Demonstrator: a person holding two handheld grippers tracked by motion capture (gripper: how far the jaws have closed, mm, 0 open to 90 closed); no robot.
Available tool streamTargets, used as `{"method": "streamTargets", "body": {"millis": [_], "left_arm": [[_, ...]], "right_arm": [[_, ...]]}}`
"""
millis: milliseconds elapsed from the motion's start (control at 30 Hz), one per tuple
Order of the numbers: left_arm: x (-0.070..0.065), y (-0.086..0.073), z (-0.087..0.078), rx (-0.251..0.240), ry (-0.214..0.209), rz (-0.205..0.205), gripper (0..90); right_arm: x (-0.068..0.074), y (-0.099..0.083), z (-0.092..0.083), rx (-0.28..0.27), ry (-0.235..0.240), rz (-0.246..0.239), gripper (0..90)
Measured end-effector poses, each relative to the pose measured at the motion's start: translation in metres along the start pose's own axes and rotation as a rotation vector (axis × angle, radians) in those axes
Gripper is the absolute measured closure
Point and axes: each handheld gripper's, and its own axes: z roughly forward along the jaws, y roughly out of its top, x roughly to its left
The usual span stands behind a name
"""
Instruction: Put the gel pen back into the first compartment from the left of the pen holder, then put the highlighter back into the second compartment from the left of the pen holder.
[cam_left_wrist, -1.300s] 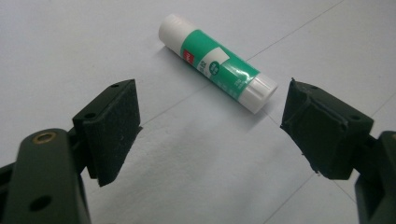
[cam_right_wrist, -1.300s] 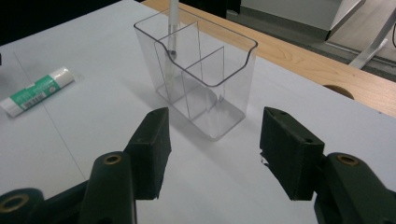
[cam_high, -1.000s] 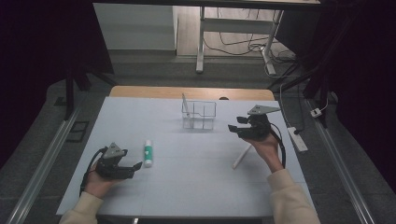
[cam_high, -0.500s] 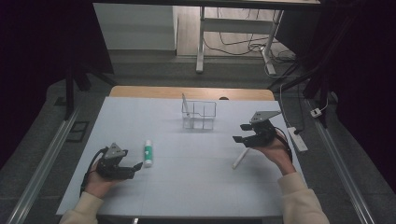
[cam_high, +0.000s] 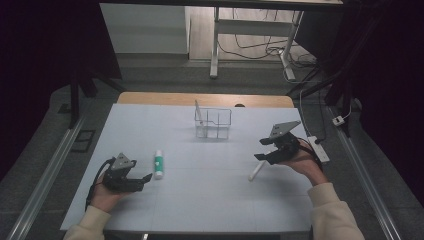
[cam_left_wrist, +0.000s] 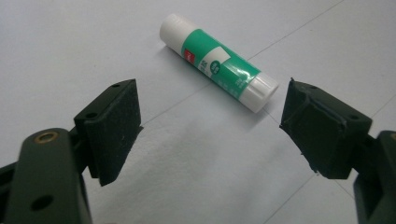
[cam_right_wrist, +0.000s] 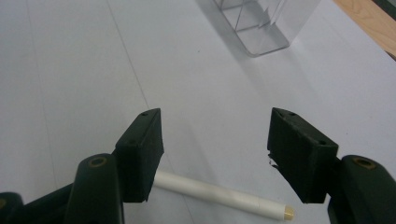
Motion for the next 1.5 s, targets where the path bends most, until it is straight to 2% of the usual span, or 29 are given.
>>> {"method": "streamTargets", "body": {"millis": [133, 400, 633, 867, 967, 1067, 1267, 1500], "left_arm": [[0.001, 0.0, 0.0, -0.003, 0.002, -0.006, 20.6], [0.003, 0.0, 0.0, -0.005, 0.006, -0.021, 20.2], [0.004, 0.0, 0.001, 0.003, 0.012, -0.032, 18.4], [0.005, -0.002, 0.003, 0.021, 0.0, -0.043, 16.9], [0.006, -0.002, 0.003, 0.022, -0.004, -0.046, 16.9], [0.006, -0.002, 0.004, 0.021, -0.003, -0.048, 16.9], [0.005, -0.002, 0.004, 0.024, -0.002, -0.043, 16.9], [0.005, -0.002, 0.005, 0.032, -0.014, -0.035, 17.0]], "right_arm": [[0.001, 0.0, -0.001, 0.025, 0.003, -0.025, 35.8], [-0.002, 0.0, -0.002, 0.032, 0.011, -0.023, 36.3], [-0.003, 0.001, -0.003, 0.037, 0.044, -0.046, 34.9], [-0.006, 0.003, 0.0, 0.126, 0.084, -0.133, 31.3], [-0.003, 0.005, 0.005, 0.175, 0.1, -0.188, 30.1], [0.001, 0.004, 0.011, 0.194, 0.117, -0.229, 30.7], [0.005, -0.001, 0.024, 0.256, 0.13, -0.283, 32.3], [0.008, -0.002, 0.03, 0.275, 0.147, -0.312, 35.0]]}}
